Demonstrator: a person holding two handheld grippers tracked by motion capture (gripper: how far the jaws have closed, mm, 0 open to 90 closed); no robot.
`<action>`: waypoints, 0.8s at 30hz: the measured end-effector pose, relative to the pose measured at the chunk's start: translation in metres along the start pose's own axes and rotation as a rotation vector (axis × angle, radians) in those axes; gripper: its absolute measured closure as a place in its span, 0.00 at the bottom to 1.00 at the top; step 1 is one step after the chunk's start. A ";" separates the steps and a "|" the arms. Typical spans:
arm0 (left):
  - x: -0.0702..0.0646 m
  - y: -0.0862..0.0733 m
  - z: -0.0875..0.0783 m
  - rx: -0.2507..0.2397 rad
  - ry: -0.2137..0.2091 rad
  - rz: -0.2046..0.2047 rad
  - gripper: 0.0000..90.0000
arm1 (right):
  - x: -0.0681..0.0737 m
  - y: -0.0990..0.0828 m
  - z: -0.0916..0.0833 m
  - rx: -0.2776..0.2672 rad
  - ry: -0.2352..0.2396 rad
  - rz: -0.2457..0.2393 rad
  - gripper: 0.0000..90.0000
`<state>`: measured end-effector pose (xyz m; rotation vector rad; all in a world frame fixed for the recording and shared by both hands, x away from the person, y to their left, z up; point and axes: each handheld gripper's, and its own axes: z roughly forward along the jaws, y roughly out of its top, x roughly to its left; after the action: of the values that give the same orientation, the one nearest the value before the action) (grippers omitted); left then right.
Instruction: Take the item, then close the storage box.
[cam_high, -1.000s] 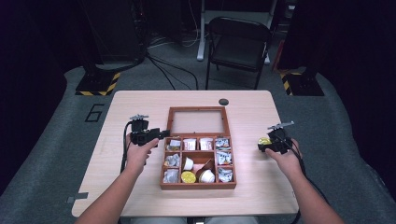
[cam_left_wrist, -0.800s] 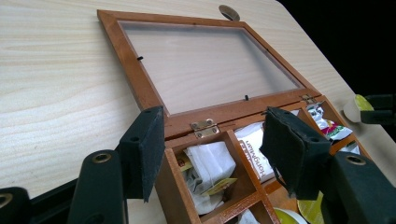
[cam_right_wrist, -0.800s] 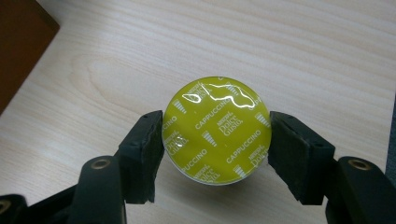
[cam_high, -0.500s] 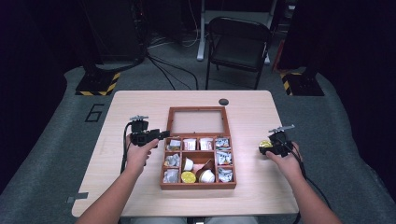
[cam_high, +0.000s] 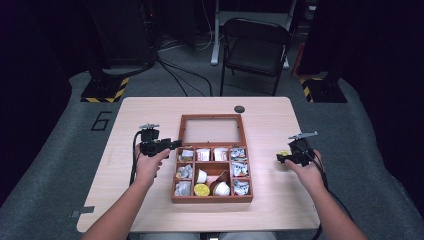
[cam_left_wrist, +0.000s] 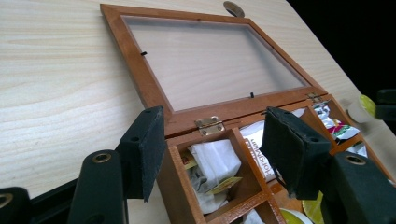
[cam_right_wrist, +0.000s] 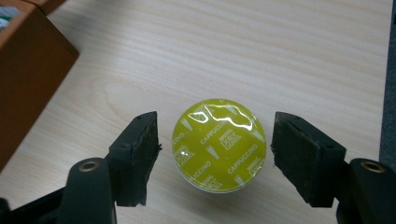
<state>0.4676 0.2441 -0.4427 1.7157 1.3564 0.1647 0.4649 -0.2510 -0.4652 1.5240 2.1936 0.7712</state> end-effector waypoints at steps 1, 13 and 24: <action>0.000 0.000 0.000 -0.008 0.000 -0.002 0.44 | 0.001 0.001 -0.002 -0.005 0.003 -0.006 0.34; 0.002 0.000 0.000 0.001 0.010 0.003 0.44 | 0.033 0.023 -0.019 -0.080 0.096 -0.039 0.35; 0.001 0.005 0.002 -0.002 0.008 0.010 0.44 | 0.056 0.041 -0.023 -0.121 0.164 -0.088 0.36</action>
<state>0.4725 0.2438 -0.4401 1.7222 1.3539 0.1786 0.4624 -0.1923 -0.4212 1.3389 2.2673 1.0117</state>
